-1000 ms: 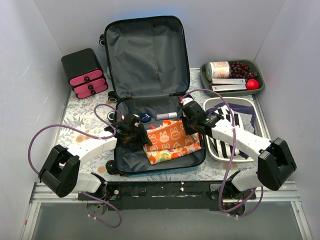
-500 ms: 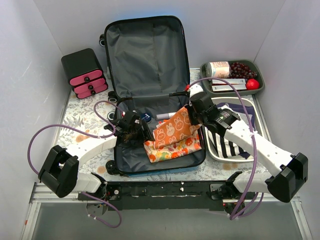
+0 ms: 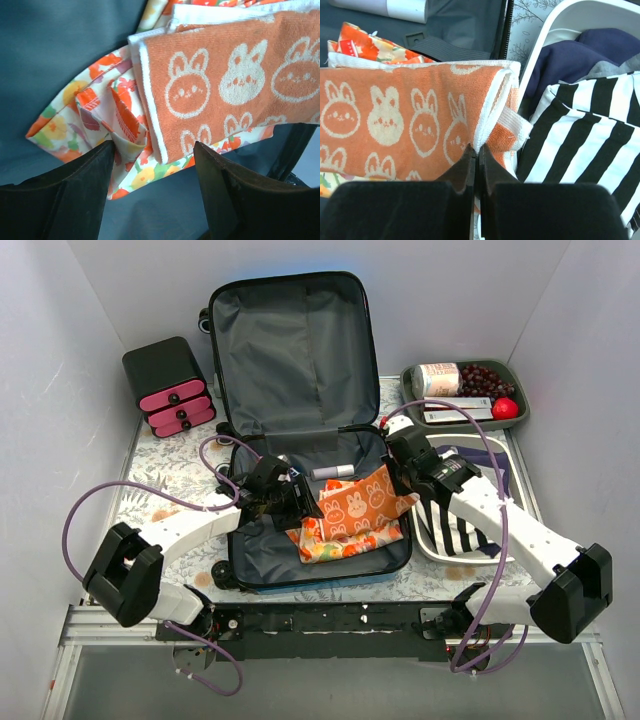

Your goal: Open, take out, and arrange the luggage

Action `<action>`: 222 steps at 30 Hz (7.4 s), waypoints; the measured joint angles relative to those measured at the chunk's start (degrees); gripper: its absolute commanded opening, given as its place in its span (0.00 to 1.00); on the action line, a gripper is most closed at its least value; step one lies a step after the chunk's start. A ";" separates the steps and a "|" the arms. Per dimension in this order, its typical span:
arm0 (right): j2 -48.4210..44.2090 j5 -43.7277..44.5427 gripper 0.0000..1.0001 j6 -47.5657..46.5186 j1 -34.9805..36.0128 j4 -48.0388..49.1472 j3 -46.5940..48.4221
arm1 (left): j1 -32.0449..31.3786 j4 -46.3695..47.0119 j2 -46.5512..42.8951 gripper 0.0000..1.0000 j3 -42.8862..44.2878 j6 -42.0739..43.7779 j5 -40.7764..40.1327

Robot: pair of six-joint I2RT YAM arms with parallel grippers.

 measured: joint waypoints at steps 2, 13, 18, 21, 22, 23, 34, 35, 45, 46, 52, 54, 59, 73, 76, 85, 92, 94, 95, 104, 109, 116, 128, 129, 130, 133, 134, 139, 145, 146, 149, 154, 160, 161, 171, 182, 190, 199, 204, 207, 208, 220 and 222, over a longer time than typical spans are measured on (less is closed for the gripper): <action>0.46 0.61 0.25 0.39 -0.15 -0.24 -0.02 | -0.61 0.42 0.87 0.64 0.76 0.00 0.15; 1.18 -2.45 0.89 1.44 -6.16 1.84 -1.55 | -1.18 0.66 1.07 0.64 0.90 -0.13 -0.04; 3.72 -7.72 0.75 1.75 -9.55 2.12 -2.10 | -1.18 0.61 1.07 0.64 0.90 -0.17 -0.24; 3.80 -11.58 0.41 2.03 -10.80 2.23 -3.32 | -1.18 0.59 1.07 0.64 0.90 -0.17 -0.28; 3.69 -12.92 0.34 2.16 -11.02 2.45 -3.78 | -1.18 0.59 1.07 0.64 0.90 -0.17 -0.28; 3.52 -14.27 0.16 2.21 -11.26 2.58 -4.15 | -1.18 0.59 1.09 0.63 0.90 -0.17 -0.42; -5.73 -12.11 0.01 3.34 -11.69 3.13 -4.59 | -1.18 -2.19 1.18 0.63 0.90 0.28 -3.45; -6.82 -10.84 0.01 3.69 -12.00 3.15 -4.57 | -1.18 -2.23 1.18 0.63 0.90 0.26 -3.56; -19.54 3.67 0.01 12.07 -23.12 9.42 -10.51 | -1.20 -2.62 1.18 0.63 0.85 0.33 -3.74; -20.02 4.61 0.01 12.79 -24.22 10.10 -11.02 | -1.20 -2.62 1.18 0.62 0.85 0.37 -3.72; -21.70 10.84 0.01 19.34 -31.21 13.44 -12.55 | -1.20 -2.62 1.18 0.62 0.85 0.87 -3.67; -22.29 12.44 0.01 23.32 -32.81 13.11 -13.81 | -1.20 -2.67 1.16 0.62 0.85 0.92 -3.67; -28.81 14.49 0.01 32.74 -33.27 8.92 -20.26 | -1.20 -2.80 0.68 0.62 0.83 1.25 -3.67; -41.05 6.51 0.46 42.82 -33.38 -2.21 -26.67 | -1.20 -4.57 -2.45 0.63 -1.53 2.21 -3.74; -43.21 3.82 0.50 43.32 -33.38 -4.31 -28.13 | -1.22 -5.16 -2.69 0.63 -2.21 2.19 -3.89; -44.65 3.72 0.68 33.99 -33.38 -10.25 -22.40 | -1.25 -5.66 -3.13 0.63 -2.32 2.16 -4.83; -42.62 0.55 0.71 18.97 -33.38 -9.84 -16.81 | -1.25 -5.68 -3.13 0.63 -2.29 2.16 -5.53; -40.50 -3.50 0.71 15.30 -33.38 -8.92 -16.83 | -1.25 -5.68 -3.13 0.63 -2.29 2.16 -5.73; -38.23 -6.32 0.70 13.20 -33.38 -8.55 -16.83 | -1.25 -5.66 -3.10 0.63 -2.29 2.16 -5.84; -25.09 -10.64 0.70 10.01 -33.38 -8.72 -18.88 | -1.25 -5.79 -2.97 0.63 -1.95 2.14 -6.27; -21.55 -9.22 0.64 10.82 -33.35 -8.90 -18.99 | -1.25 -5.81 -2.54 0.63 -1.81 2.19 -6.29; -22.47 -3.17 0.58 15.65 -33.31 -6.14 -23.76 | -1.25 -5.77 -2.51 0.63 -1.81 1.95 -6.29; -22.21 1.01 0.01 19.71 -33.27 -0.70 -26.99 | -1.25 -5.64 -2.51 0.63 -1.51 1.92 -6.27; -22.58 0.92 0.01 19.71 -33.27 -0.70 -26.99 | -1.25 -5.64 -2.49 0.62 -1.38 1.95 -6.27; -22.93 0.74 0.01 19.71 -33.27 -0.72 -26.99 | -1.25 -5.62 -2.43 0.62 -1.18 1.99 -6.27; -23.06 -1.64 0.01 20.06 -33.27 -2.05 -26.18 | -1.25 -5.55 -2.27 0.62 -0.83 2.14 -6.27; -22.80 -2.89 0.01 20.48 -33.31 -2.58 -25.68 | -1.25 -5.57 -2.19 0.62 -0.81 2.19 -6.27; -22.60 -10.82 0.01 23.19 -33.38 -4.48 -24.24 | -1.25 -5.60 -1.66 0.62 -0.79 2.34 -6.32; -23.96 -18.53 0.09 28.50 -33.38 -4.98 -24.39 | -1.25 -5.29 -1.68 0.63 -0.79 1.79 -6.34; -24.02 -19.32 0.14 29.35 -33.38 -4.70 -24.59 | -1.25 -5.18 -1.68 0.63 -0.79 1.75 -6.34; -24.22 -19.87 0.47 30.97 -33.38 -4.07 -25.31 | -1.25 -5.16 -1.68 0.63 -0.79 1.73 -6.34; -25.44 -18.88 0.71 26.27 -33.38 -4.55 -22.62 | -1.25 -5.14 -1.68 0.63 -0.83 1.73 -6.34; -24.55 -21.38 0.80 15.69 -25.14 -2.38 -15.06 | -1.25 -4.76 -0.81 0.62 -1.01 1.73 -6.36; -23.87 -20.26 0.80 14.53 -20.98 -1.99 -14.36 | -1.25 -4.72 -0.46 0.60 -1.05 1.73 -6.47; -0.61 -7.85 0.79 5.64 10.23 -1.25 -2.97 | -1.25 -4.66 0.33 0.20 -2.36 0.59 -7.21; 18.34 -1.44 0.73 -3.74 10.51 0.72 2.12 | -1.25 -3.74 1.66 0.09 -2.36 0.70 -8.26; 21.24 -5.57 0.28 -4.79 8.24 3.02 1.16 | -1.25 -3.76 3.34 0.05 -1.81 0.72 -9.01; 17.31 -23.96 0.01 -2.51 8.02 8.76 -4.61 | -1.25 -8.31 0.98 0.00 0.00 -0.61 -15.65; 17.31 -28.11 0.01 0.00 10.32 10.69 -4.00 | -1.22 -12.59 -3.54 0.00 1.16 -1.14 -21.07; 16.98 -26.23 0.01 2.16 11.67 11.04 -2.27 | -1.22 -13.49 -5.29 0.00 1.29 -0.55 -22.56; 16.52 -24.63 0.01 3.08 11.93 11.06 -1.81 | -1.22 -13.44 -5.60 0.00 1.27 0.11 -22.62; 5.18 -5.77 0.01 17.03 11.96 4.07 -2.99 | -1.22 -3.41 -4.31 0.02 4.68 10.84 -17.31; 4.90 -3.58 0.06 19.61 11.74 2.62 -3.96 | -1.22 -2.12 -2.99 0.03 5.07 11.63 -17.16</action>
